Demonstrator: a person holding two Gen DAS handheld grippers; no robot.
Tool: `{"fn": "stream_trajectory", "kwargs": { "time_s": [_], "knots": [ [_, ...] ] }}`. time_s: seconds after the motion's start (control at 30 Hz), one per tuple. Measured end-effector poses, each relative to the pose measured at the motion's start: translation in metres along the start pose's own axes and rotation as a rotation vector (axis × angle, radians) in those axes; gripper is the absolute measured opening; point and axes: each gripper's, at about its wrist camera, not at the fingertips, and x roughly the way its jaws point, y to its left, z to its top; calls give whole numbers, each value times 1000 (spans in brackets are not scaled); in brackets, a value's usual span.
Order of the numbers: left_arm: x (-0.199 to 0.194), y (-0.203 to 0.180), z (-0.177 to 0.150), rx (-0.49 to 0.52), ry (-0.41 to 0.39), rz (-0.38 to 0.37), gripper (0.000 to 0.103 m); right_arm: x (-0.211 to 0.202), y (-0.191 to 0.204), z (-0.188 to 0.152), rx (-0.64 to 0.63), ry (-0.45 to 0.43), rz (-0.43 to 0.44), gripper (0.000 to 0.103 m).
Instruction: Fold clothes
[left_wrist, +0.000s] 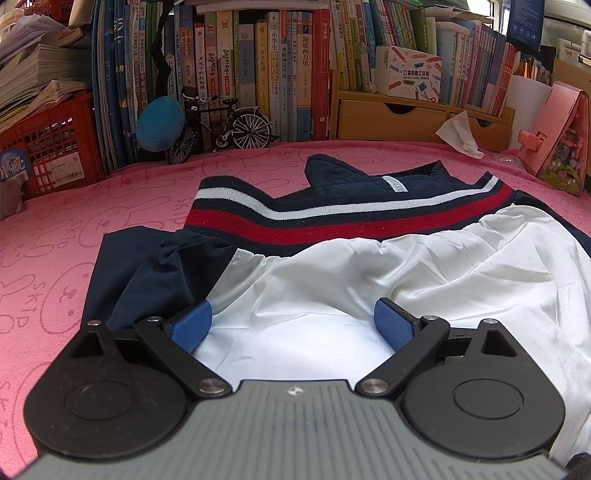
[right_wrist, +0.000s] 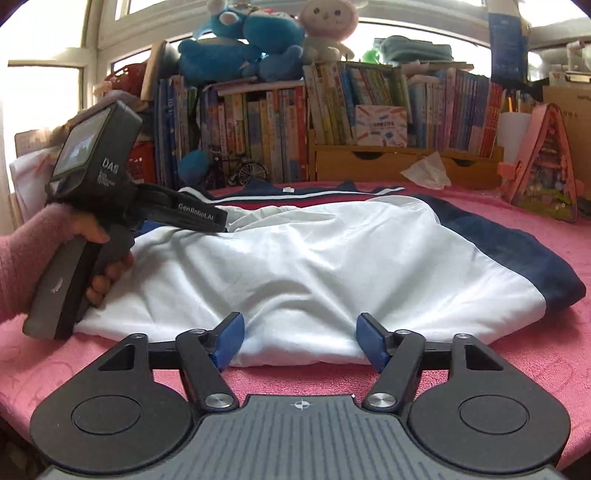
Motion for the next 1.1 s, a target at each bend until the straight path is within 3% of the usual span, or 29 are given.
{"fn": "stream_trajectory", "kwargs": {
  "time_s": [0.03, 0.23, 0.6, 0.67, 0.77, 0.93, 1.03, 1.07, 1.1],
  "knots": [
    [0, 0, 0, 0, 0, 0, 97, -2, 0, 3, 20, 0, 1, 49],
    [0, 0, 0, 1, -1, 1, 97, 6, 14, -8, -36, -2, -45, 48],
    [-13, -5, 3, -23, 17, 4, 95, 13, 18, -7, -40, 5, -14, 48],
    [-36, -14, 8, -44, 49, -63, 87, 13, 16, -9, -45, 1, -8, 48],
    [-77, -30, 15, -79, 102, -188, 89, 12, 16, -10, -50, -5, -3, 48],
    [-89, -58, 21, -224, 409, -284, 85, 12, 16, -9, -48, -7, -3, 47],
    [-90, -82, 21, -176, 430, -301, 82, 12, 15, -9, -47, -8, 1, 47],
    [-87, -91, 20, -146, 418, -282, 76, 12, 14, -9, -47, -8, 6, 47],
    [-82, -97, 19, -127, 419, -255, 61, 12, 14, -9, -47, -9, 10, 47]
  ]
}}
